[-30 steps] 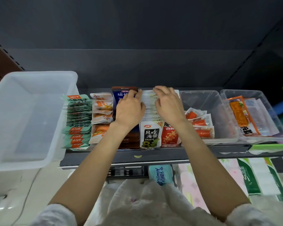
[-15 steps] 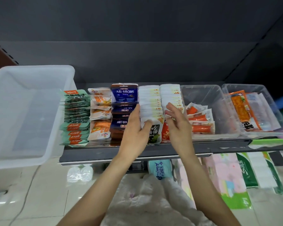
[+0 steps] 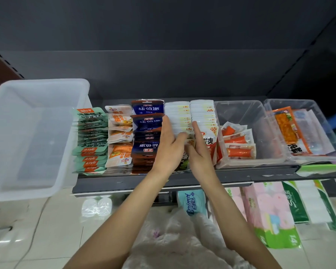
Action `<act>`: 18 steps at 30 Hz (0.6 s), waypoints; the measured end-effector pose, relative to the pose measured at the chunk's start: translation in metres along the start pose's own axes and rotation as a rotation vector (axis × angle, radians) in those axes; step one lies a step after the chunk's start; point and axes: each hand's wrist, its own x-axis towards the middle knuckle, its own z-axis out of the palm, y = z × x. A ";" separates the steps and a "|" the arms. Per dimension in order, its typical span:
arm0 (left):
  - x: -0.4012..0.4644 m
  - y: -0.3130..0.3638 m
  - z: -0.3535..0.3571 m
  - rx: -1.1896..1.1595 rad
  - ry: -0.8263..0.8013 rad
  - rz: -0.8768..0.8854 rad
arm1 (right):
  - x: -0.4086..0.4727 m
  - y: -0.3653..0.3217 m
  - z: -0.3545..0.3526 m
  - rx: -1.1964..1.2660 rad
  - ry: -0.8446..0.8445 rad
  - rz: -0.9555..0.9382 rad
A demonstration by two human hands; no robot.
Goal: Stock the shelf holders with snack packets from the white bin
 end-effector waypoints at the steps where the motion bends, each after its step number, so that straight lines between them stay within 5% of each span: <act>1: 0.003 -0.002 0.004 0.052 0.003 0.004 | 0.000 0.000 0.000 -0.006 -0.001 -0.006; 11: 0.005 0.002 -0.003 0.198 -0.021 -0.001 | 0.001 0.001 0.000 -0.305 0.040 -0.114; 15: -0.010 0.016 -0.027 0.359 -0.046 0.145 | 0.006 -0.022 -0.010 -0.450 0.136 -0.286; 18: -0.013 0.019 -0.065 0.536 0.100 0.341 | 0.023 -0.048 -0.012 -0.545 0.074 -0.379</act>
